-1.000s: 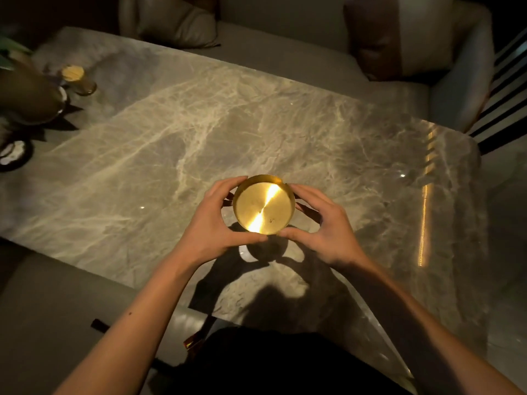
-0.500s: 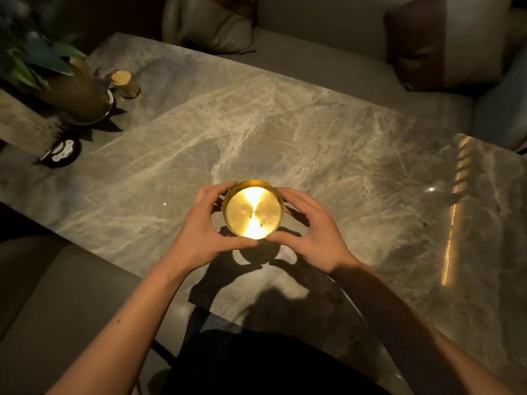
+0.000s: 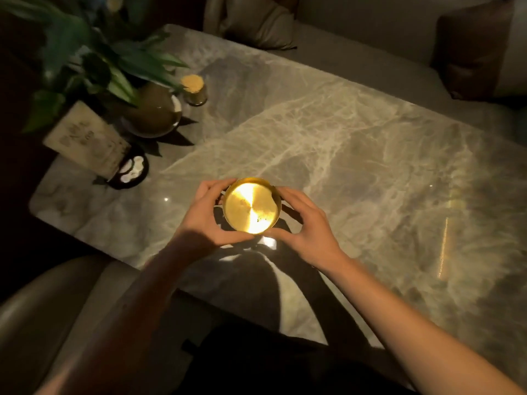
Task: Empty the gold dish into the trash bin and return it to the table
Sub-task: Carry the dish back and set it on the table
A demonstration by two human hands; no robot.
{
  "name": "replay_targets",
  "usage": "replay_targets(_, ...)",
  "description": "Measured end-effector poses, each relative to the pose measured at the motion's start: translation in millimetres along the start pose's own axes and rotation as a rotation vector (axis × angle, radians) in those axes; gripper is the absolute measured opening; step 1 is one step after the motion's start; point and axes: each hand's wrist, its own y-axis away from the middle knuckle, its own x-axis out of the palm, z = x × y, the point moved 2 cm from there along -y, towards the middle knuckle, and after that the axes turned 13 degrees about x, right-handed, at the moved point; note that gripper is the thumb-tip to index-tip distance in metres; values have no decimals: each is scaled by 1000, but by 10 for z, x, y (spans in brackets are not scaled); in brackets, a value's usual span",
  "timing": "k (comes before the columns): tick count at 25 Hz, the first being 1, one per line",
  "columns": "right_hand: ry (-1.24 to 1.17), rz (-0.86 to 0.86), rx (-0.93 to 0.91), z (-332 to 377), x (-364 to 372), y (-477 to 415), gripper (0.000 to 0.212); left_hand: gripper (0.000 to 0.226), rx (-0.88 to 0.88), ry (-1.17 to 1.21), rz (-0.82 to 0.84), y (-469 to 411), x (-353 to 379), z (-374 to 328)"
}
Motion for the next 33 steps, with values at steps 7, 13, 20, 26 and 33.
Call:
replay_targets(7,109,116,-44,481,1144,-466,79,106,-67,-53,-81,527,-936,789)
replay_targets(13,161,225,-111,687,1860,-680,80,104,-125,-68,-201,940,-1372,1179)
replay_targets(20,220,279,-168,848,2488,-916,78,98,-221,-45,-308,1236,-1709,1629)
replay_targets(26,290,296,-177,895,2858,-1157,79,95,-242,-15,-370,1291,-1860,2031)
replay_targets(33,343,280,-163,915,3137,-1433,78,96,-242,-17,-388,1182,-1997,2356)
